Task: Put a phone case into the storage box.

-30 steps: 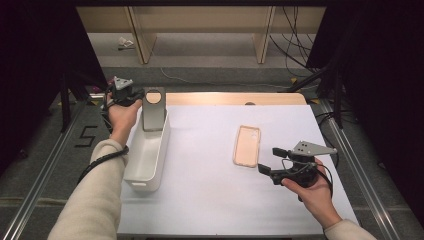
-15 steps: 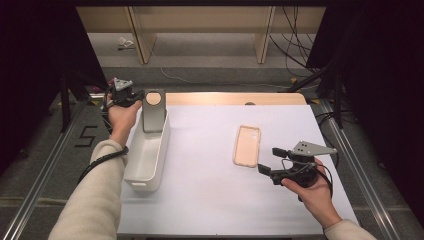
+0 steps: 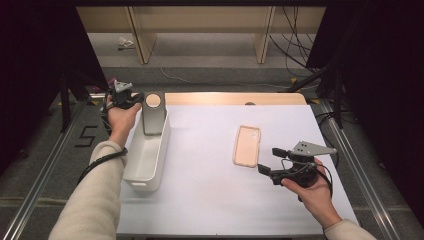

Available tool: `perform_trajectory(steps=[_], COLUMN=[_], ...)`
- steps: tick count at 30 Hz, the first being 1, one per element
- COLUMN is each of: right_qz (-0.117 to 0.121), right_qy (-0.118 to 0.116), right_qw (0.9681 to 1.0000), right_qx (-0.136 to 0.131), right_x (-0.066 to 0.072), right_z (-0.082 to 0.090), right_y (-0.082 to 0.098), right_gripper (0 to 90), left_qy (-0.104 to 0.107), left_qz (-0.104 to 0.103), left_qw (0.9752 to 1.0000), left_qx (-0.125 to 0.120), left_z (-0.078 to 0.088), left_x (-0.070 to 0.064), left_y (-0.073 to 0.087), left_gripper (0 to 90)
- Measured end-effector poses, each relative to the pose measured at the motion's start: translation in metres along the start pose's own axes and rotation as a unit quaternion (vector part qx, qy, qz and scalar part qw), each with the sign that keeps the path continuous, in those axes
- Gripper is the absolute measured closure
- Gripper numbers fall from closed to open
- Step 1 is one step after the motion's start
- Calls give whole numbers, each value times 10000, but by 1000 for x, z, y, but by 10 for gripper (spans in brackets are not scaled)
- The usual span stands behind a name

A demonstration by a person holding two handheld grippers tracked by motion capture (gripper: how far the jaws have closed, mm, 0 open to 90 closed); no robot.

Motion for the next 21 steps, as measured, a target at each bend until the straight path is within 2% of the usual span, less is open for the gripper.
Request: perform_trajectory(steps=[11,15,21], right_qz=[-9,-6,-13], right_qy=[6,6,8], right_qw=[10000,10000,10000], right_qx=[11,6,12], right_x=[0,0,0], right_z=[0,0,0], right_y=[0,0,0], right_gripper=[161,161,161], left_qy=[-16,-28,-188], left_qz=[-22,-18,93], left_qw=[10000,9999,9997], left_qx=[74,121,111], left_z=[-5,-5,-4], left_x=[2,2,3], left_y=[6,6,5], left_gripper=[820,771,649])
Point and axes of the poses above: each handheld gripper's, and its own axes: z roughly backward along the jaws, y roughly out of its underside, x roughly to its left, the point moved 4 cm from there along -z, roughly forward along the jaws, and after that the axes turned 2 degrees about z, right-handed, at the moved point
